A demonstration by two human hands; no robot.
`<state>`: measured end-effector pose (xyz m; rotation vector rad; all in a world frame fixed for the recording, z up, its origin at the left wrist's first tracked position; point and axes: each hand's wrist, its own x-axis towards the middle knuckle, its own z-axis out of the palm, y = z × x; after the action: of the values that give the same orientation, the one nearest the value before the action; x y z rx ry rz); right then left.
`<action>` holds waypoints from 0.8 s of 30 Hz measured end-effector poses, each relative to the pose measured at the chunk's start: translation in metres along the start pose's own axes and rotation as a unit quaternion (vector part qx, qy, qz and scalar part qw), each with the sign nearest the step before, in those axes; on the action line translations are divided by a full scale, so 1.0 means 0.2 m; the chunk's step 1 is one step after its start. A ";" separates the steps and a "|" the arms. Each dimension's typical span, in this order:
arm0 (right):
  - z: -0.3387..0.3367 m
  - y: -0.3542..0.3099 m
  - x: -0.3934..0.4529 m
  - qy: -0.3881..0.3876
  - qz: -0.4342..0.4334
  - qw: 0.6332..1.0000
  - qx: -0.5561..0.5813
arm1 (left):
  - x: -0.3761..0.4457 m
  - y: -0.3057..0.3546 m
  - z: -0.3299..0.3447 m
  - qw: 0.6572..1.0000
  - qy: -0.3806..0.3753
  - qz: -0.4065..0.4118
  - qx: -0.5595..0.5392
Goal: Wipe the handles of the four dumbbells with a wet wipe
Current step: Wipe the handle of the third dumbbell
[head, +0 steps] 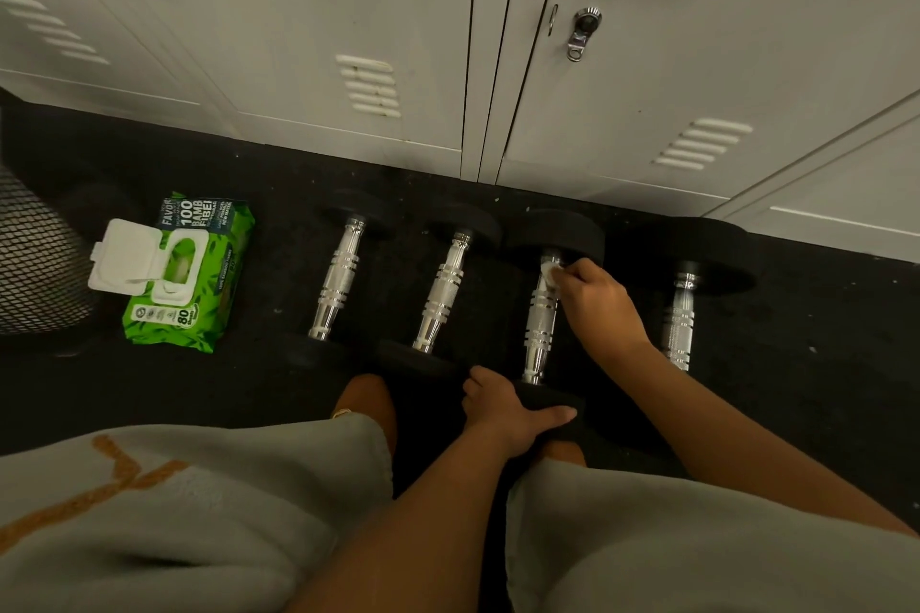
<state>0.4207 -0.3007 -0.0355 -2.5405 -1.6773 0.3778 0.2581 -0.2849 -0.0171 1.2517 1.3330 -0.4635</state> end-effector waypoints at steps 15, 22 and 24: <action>-0.01 -0.03 0.00 0.004 -0.004 0.999 0.047 | -0.01 0.01 0.00 1.000 -0.002 -0.001 0.009; -0.03 -0.02 -0.06 -0.017 -0.043 0.997 0.066 | -0.01 0.02 0.00 1.000 0.002 -0.005 0.001; -0.03 -0.03 -0.06 -0.002 -0.030 0.997 0.068 | -0.01 0.02 0.00 1.000 0.000 -0.007 0.001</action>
<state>0.4119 -0.3090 -0.0269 -2.3896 -1.6625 0.4743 0.2600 -0.2837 -0.0141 1.2449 1.3424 -0.4732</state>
